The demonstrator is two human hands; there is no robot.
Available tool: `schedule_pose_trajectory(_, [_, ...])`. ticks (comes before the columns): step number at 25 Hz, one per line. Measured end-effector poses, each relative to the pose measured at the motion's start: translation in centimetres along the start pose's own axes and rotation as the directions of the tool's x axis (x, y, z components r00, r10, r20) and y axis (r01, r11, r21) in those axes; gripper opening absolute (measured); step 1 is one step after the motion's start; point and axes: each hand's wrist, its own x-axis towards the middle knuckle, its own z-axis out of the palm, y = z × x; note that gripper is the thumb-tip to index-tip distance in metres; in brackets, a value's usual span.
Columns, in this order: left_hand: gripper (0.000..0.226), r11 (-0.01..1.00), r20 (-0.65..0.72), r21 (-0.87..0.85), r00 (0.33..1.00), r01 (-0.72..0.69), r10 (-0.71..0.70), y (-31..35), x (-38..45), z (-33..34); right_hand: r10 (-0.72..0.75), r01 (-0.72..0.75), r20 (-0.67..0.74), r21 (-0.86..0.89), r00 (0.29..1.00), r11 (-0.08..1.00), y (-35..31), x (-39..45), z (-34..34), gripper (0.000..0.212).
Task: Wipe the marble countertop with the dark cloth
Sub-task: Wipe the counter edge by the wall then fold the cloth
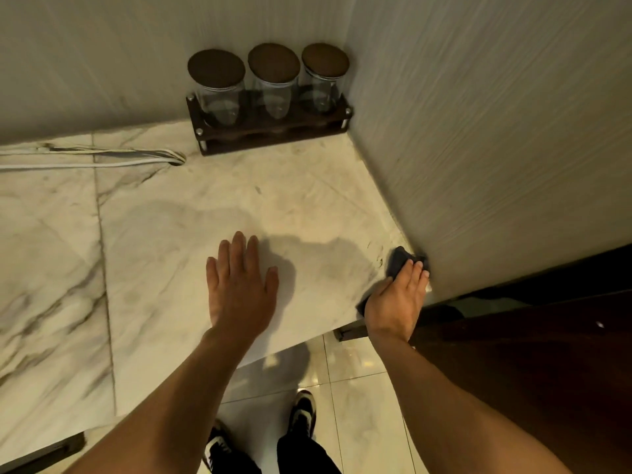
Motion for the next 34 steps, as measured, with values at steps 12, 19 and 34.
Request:
schedule_pose_trajectory(12, [0.061, 0.943, 0.011, -0.311, 0.992, -0.117, 0.127, 3.9, -7.2, -1.9, 0.453, -0.625, 0.505, 0.764, 0.735, 0.162, 1.8, -7.1, -6.9, 0.029])
schedule_pose_trajectory(19, [0.040, 0.750, 0.399, -0.642, 0.905, 0.161, 0.148, 4.1, -8.8, -6.3, -0.024, -0.862, 0.939, 0.306, 0.344, -0.403, 0.1, -14.0, -10.9, 0.043])
schedule_pose_trajectory(34, [0.010, 0.343, 0.583, -0.762, 0.812, 0.549, -0.003, -13.7, -11.7, -14.6, -0.408, -0.993, 0.913, 0.033, -0.018, 0.117, -13.1, -19.9, -8.6, 0.070])
